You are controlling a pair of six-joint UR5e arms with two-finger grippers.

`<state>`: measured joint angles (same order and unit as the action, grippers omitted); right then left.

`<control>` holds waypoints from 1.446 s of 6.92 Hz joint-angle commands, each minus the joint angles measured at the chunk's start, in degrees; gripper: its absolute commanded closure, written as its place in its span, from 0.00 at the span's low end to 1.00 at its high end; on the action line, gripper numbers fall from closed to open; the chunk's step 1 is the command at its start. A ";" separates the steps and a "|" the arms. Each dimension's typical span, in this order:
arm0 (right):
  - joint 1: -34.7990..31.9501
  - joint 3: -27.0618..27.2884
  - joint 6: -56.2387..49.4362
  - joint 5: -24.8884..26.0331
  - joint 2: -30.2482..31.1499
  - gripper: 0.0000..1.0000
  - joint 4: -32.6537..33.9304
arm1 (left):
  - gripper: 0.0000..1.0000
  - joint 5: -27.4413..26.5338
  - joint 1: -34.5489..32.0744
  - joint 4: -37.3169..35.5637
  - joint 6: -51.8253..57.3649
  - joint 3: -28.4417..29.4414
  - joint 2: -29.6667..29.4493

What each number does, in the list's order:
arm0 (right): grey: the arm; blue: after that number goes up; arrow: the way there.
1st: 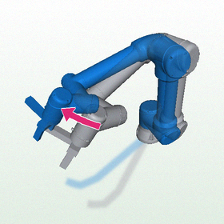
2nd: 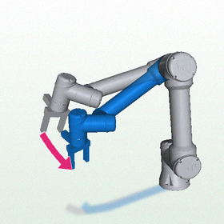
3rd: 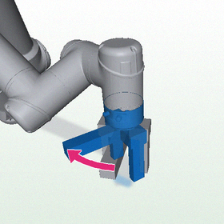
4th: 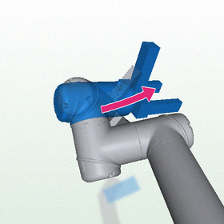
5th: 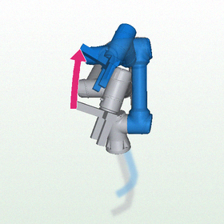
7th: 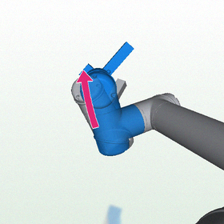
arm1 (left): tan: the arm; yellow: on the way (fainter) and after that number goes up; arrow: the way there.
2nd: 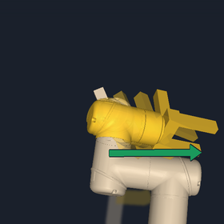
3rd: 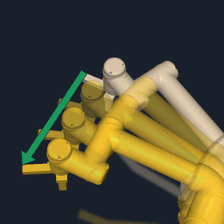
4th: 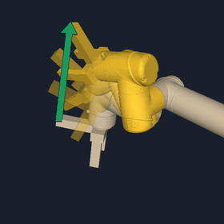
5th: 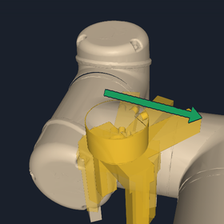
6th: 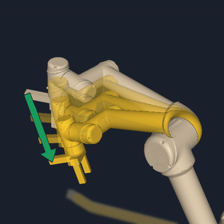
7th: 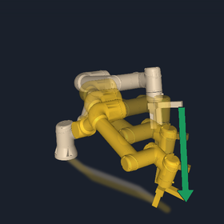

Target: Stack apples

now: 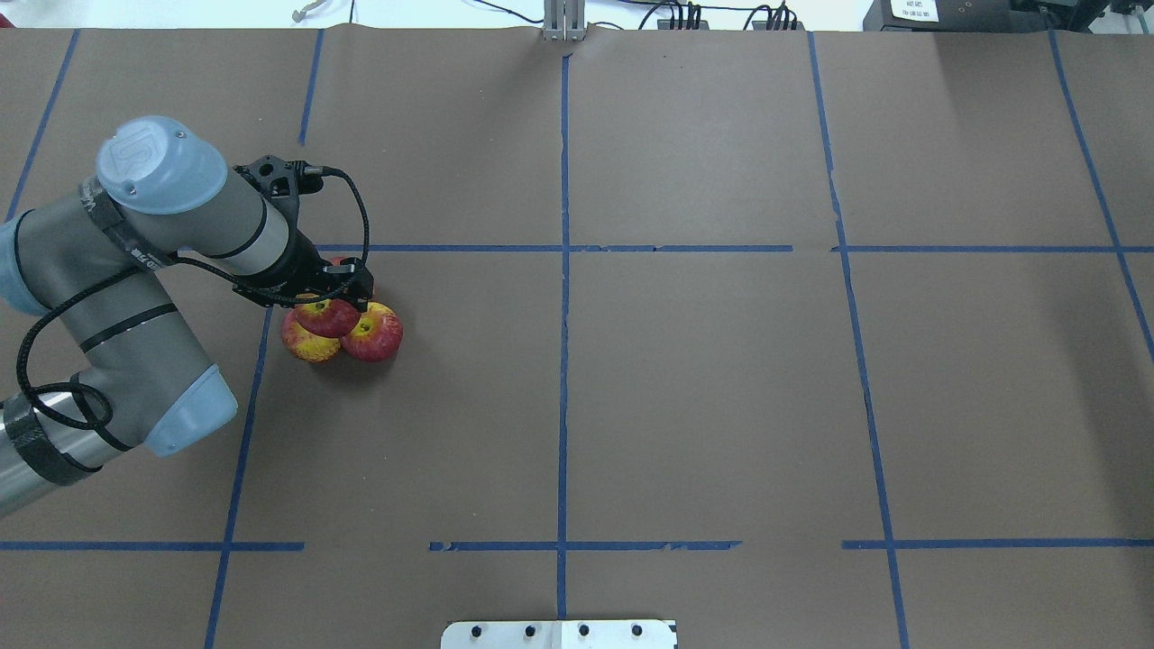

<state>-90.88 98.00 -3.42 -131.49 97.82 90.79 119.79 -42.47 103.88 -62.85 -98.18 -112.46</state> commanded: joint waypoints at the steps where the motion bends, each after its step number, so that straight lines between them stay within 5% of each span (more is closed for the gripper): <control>1: 0.00 0.00 -0.01 0.00 0.00 0.00 0.00 | 0.10 -0.09 -0.07 0.18 0.00 0.01 -0.04; 2: 0.00 0.00 -0.01 0.00 0.00 0.00 0.00 | 0.00 -0.17 -0.07 0.18 -0.17 -0.08 0.13; 5: 0.00 0.00 -0.01 0.00 0.00 0.00 0.00 | 0.00 -2.02 -0.77 -0.26 -0.44 -2.09 0.13; 9: 0.00 0.00 -0.01 0.00 0.00 0.00 0.00 | 0.00 -1.76 -7.89 -11.24 3.59 -14.13 1.18; 10: 0.00 0.00 -0.01 0.00 0.00 0.00 0.00 | 0.00 -1.23 -9.46 -10.90 8.83 -18.49 6.58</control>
<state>-90.88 98.00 -3.42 -131.49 97.83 90.79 118.10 -50.47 93.26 -58.37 -112.80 -110.02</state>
